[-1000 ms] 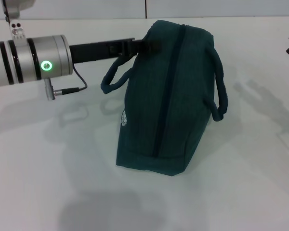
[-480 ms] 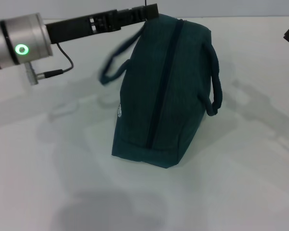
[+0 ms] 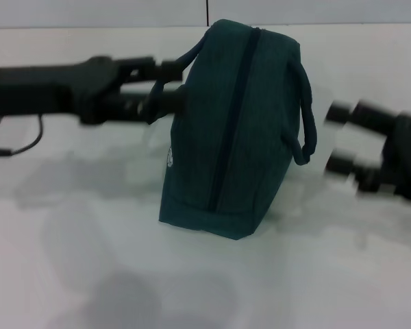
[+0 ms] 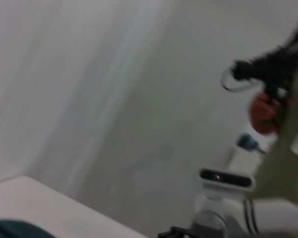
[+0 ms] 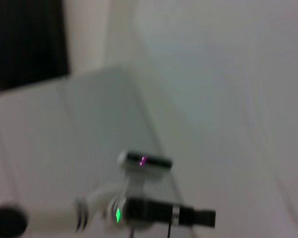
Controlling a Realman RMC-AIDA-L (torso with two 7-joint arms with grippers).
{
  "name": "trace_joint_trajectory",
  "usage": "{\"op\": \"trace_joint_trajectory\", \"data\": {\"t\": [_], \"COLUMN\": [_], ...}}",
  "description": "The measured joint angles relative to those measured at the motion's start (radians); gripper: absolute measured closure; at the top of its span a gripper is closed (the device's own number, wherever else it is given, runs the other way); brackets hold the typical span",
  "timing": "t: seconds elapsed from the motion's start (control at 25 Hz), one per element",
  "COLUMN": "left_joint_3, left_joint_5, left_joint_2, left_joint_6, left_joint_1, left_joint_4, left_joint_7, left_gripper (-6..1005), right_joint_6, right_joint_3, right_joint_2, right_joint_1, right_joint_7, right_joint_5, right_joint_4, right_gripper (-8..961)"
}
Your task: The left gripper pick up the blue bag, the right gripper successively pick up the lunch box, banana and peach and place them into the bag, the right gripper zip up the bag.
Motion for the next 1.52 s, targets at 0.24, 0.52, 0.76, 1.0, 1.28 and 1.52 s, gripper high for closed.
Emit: {"op": "trace_joint_trajectory", "data": {"t": [0.24, 0.52, 0.76, 1.0, 1.28, 1.52], "left_joint_3": [0.001, 0.002, 0.002, 0.004, 0.005, 0.006], "left_joint_5": [0.050, 0.131, 0.134, 0.145, 0.157, 0.160], "left_joint_2": [0.014, 0.005, 0.004, 0.003, 0.002, -0.001], "left_joint_6": [0.073, 0.078, 0.086, 0.089, 0.092, 0.093], "left_joint_1": [0.107, 0.177, 0.202, 0.205, 0.206, 0.207], "left_joint_4": [0.009, 0.001, 0.000, 0.000, 0.000, -0.009], "left_joint_7": [0.188, 0.345, 0.352, 0.353, 0.354, 0.354], "left_gripper": [120, 120, 120, 120, 120, 120], "right_joint_6": [0.016, 0.057, 0.097, 0.102, 0.099, 0.094], "right_joint_3": [-0.001, -0.047, -0.089, -0.091, -0.088, -0.091], "right_joint_2": [0.044, 0.056, 0.058, 0.058, 0.058, 0.058], "right_joint_1": [-0.001, 0.014, 0.029, 0.030, 0.030, 0.029], "right_joint_7": [-0.085, -0.109, -0.115, -0.116, -0.117, -0.118], "right_joint_5": [-0.210, -0.237, -0.233, -0.230, -0.213, -0.207], "right_joint_4": [-0.063, -0.049, -0.042, -0.042, -0.042, -0.042], "right_gripper": [88, 88, 88, 88, 88, 88]}}
